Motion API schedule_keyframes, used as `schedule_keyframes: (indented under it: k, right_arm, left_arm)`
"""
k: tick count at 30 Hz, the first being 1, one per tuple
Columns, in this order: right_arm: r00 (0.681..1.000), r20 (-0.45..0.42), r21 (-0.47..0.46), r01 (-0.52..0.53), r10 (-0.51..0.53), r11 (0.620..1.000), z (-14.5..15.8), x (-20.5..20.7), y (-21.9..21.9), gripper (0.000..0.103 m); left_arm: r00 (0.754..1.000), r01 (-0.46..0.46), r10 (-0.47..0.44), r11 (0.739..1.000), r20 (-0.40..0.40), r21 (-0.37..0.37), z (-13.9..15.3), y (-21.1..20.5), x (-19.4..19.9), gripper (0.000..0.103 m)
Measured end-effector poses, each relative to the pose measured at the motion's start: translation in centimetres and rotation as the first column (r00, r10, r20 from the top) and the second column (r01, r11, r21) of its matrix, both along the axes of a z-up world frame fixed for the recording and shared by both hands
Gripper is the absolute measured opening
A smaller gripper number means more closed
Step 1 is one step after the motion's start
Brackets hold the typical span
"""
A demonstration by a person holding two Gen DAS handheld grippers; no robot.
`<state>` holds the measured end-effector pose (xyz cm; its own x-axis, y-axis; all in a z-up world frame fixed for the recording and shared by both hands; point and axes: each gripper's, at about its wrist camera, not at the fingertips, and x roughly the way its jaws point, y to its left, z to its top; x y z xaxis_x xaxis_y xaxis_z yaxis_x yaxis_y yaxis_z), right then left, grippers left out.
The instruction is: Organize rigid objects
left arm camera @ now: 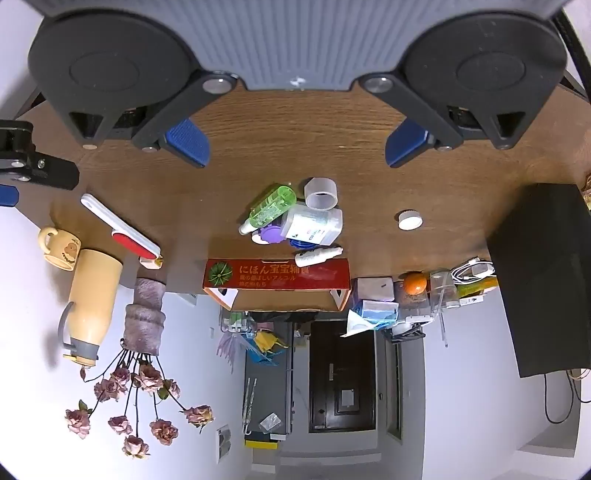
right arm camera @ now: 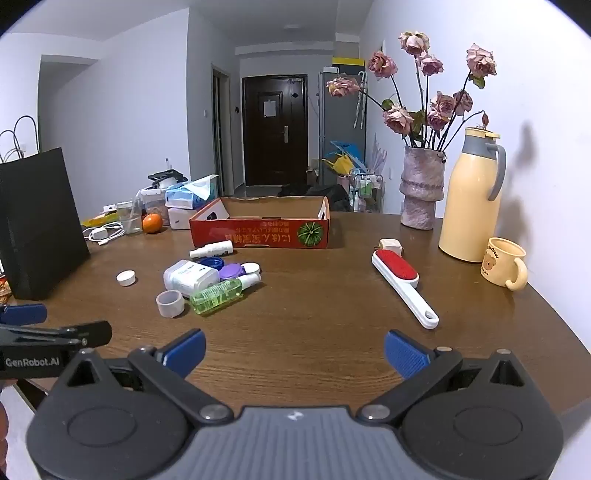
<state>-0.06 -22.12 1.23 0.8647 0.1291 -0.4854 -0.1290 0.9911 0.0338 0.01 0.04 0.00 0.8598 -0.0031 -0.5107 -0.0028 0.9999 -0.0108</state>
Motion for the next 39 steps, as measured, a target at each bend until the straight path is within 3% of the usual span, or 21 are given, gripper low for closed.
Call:
schedule_keyframes:
  k: [16,18,39]
  right_arm:
    - [1.0,0.025,0.002,0.004,-0.004,1.0,0.6,-0.6,0.0,0.103]
    - [1.0,0.026,0.002,0.004,-0.004,1.0,0.6,-0.6,0.0,0.103]
    - [1.0,0.031,0.002,0.003,-0.003,1.0,0.8,-0.7,0.0,0.103]
  left_arm:
    - [1.0,-0.008,0.008,1.0,0.013,0.008,2.2,-1.1,0.4,0.103]
    - [1.0,0.0,0.0,1.0,0.032,0.006,1.0,-0.4,-0.6,0.103]
    - [0.999,0.002,-0.002,1.0,0.042,0.005,1.1,-0.3,-0.6,0.103]
